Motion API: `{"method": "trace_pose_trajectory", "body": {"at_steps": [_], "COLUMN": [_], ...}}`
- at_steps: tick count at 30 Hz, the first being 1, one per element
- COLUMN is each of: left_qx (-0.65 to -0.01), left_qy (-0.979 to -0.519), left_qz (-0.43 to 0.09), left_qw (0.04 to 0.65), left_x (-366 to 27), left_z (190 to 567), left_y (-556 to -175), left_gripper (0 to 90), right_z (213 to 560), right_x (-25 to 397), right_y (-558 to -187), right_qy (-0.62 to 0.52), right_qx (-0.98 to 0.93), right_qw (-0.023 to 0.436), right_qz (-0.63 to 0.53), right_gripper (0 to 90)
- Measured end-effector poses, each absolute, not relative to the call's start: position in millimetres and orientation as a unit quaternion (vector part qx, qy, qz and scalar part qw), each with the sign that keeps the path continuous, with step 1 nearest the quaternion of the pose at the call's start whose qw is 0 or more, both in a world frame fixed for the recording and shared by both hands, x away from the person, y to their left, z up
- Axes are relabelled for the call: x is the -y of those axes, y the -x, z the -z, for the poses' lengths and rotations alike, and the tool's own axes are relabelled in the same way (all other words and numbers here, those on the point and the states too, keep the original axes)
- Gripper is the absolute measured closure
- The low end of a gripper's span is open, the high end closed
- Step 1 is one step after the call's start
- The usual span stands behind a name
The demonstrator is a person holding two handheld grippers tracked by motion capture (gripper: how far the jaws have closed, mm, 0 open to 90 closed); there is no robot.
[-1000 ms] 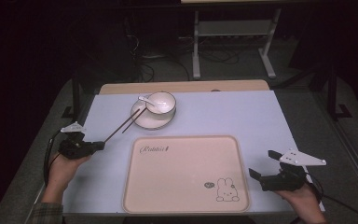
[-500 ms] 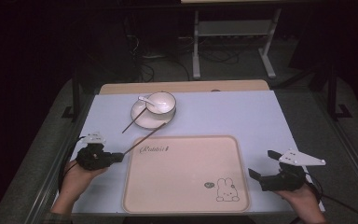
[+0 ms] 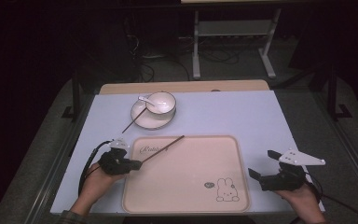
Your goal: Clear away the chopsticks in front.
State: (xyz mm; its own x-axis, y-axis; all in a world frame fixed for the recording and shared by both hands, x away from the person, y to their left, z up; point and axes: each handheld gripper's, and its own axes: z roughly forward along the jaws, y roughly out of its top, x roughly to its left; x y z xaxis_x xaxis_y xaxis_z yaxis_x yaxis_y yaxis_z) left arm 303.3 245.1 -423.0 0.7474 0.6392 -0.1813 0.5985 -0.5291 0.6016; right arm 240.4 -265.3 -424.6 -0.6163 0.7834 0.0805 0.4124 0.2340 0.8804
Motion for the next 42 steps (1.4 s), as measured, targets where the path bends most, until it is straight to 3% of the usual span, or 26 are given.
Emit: {"method": "trace_pose_trajectory", "body": {"at_steps": [8,25,28,29,30,35,42], "left_qx": [-0.34,-0.34,-0.339,-0.34,-0.341,-0.333,-0.338], "left_qy": [-0.888,-0.885,-0.886,-0.884,-0.882,-0.878,-0.874], "left_qz": [-0.031,-0.03,-0.033,-0.029,-0.023,-0.044,-0.071], "left_qw": [0.307,0.317,0.316,0.319,0.324,0.342,0.342], "left_x": [-232.7,-235.1,-235.5,-235.8,-236.1,-237.9,-239.8], "left_z": [431.9,433.0,432.0,431.9,431.6,421.8,401.5], "left_y": [-302.3,-302.3,-302.5,-303.1,-304.1,-312.7,-353.2], "left_gripper": [84.4,79.2,68.9,63.4,51.1,27.4,20.1], "right_z": [424.4,424.1,423.9,424.0,424.1,424.0,424.1], "right_x": [265.3,264.6,264.7,264.7,264.8,264.6,264.2], "right_y": [-240.3,-239.7,-239.5,-239.5,-239.6,-239.6,-240.2], "right_qy": [-0.393,-0.392,-0.392,-0.392,-0.392,-0.392,-0.394], "right_qx": [-0.761,-0.761,-0.761,-0.761,-0.761,-0.761,-0.76], "right_qw": [0.194,0.194,0.194,0.194,0.194,0.194,0.194], "right_qz": [-0.479,-0.478,-0.479,-0.479,-0.479,-0.479,-0.479], "right_gripper": [0.0,0.0,0.0,0.0,0.0,0.0,0.0]}}
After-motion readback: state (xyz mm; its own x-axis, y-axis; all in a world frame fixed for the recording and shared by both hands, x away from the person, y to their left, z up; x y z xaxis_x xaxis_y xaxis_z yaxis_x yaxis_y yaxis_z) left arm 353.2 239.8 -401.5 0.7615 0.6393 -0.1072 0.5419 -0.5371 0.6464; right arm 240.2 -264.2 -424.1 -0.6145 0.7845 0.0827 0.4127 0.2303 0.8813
